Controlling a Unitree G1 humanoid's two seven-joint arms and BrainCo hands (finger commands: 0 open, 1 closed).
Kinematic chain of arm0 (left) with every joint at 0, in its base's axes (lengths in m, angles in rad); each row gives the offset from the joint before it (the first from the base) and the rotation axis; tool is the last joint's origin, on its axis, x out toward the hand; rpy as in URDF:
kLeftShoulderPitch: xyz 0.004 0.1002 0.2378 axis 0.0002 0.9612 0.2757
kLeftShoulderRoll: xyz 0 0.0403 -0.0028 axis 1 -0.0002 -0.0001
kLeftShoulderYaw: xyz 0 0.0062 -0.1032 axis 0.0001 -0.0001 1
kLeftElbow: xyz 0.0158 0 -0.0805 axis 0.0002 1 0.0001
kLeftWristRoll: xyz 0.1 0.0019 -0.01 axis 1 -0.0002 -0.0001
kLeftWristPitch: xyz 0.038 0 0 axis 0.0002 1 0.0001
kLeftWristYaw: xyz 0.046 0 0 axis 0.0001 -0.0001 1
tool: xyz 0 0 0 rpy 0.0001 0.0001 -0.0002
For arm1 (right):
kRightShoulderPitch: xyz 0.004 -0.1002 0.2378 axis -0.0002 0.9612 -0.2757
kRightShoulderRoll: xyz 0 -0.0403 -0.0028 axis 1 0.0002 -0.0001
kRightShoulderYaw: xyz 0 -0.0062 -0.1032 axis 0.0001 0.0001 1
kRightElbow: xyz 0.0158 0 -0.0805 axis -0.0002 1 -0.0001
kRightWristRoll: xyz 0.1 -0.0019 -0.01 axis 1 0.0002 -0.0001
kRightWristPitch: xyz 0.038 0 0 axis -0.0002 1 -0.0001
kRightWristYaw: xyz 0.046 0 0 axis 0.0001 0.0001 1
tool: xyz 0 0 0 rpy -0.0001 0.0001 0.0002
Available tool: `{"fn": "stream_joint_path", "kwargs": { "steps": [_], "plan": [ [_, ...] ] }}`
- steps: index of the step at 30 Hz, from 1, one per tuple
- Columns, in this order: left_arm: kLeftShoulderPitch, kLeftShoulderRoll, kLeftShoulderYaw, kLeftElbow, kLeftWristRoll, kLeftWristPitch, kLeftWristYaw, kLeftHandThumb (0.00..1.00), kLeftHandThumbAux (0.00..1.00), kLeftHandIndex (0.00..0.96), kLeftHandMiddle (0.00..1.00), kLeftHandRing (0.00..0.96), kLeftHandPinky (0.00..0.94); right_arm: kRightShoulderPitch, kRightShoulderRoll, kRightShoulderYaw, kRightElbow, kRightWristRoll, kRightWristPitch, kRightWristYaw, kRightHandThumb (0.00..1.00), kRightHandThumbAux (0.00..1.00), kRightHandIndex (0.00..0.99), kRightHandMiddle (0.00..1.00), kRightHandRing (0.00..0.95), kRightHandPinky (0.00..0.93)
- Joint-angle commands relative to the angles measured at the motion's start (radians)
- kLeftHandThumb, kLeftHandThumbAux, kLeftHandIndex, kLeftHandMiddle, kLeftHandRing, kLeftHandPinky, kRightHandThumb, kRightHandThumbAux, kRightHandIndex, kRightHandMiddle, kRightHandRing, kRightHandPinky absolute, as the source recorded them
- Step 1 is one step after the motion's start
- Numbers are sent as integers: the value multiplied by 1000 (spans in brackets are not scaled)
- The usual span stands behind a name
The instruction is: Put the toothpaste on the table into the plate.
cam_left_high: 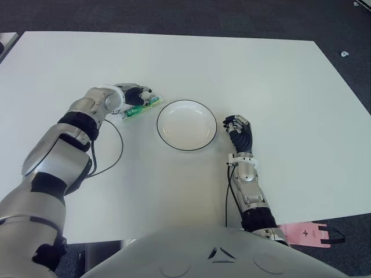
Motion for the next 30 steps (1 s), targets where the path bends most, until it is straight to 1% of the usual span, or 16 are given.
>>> {"fn": "stream_joint_path", "kwargs": {
  "steps": [1, 4, 8, 13, 19, 22, 26, 30],
  "plan": [
    [84, 66, -24, -89, 38, 74, -158, 506, 309, 0, 0, 54, 196, 104, -2, 1, 95, -3, 91, 7, 709, 729, 426, 500, 482, 481],
    [94, 71, -30, -108, 54, 83, -170, 492, 311, 0, 0, 61, 210, 104, -2, 1, 94, -1, 91, 9, 709, 729, 426, 500, 482, 481],
    [101, 75, -37, -129, 71, 95, -184, 480, 313, 0, 11, 101, 267, 104, 0, 1, 96, 6, 85, 15, 709, 729, 426, 500, 481, 479],
    [110, 74, -42, -150, 92, 112, -192, 481, 312, 0, 20, 123, 283, 104, 3, 0, 93, 6, 90, 13, 708, 729, 426, 504, 486, 489],
    [127, 75, -48, -178, 113, 132, -190, 466, 294, 0, 15, 115, 255, 108, 6, 3, 90, -1, 87, 3, 708, 729, 426, 506, 488, 487],
    [136, 75, -49, -192, 119, 143, -191, 455, 280, 0, 6, 96, 219, 111, 4, 7, 93, -4, 79, 6, 709, 729, 427, 504, 488, 487],
    [159, 73, -47, -228, 120, 171, -199, 454, 270, 0, 1, 74, 193, 110, 2, 8, 96, -4, 75, 6, 709, 729, 427, 502, 486, 485],
    [189, 75, -44, -278, 120, 199, -208, 464, 273, 0, 0, 66, 188, 113, 6, 7, 94, -2, 76, 1, 708, 728, 427, 501, 483, 482]
  ]
}}
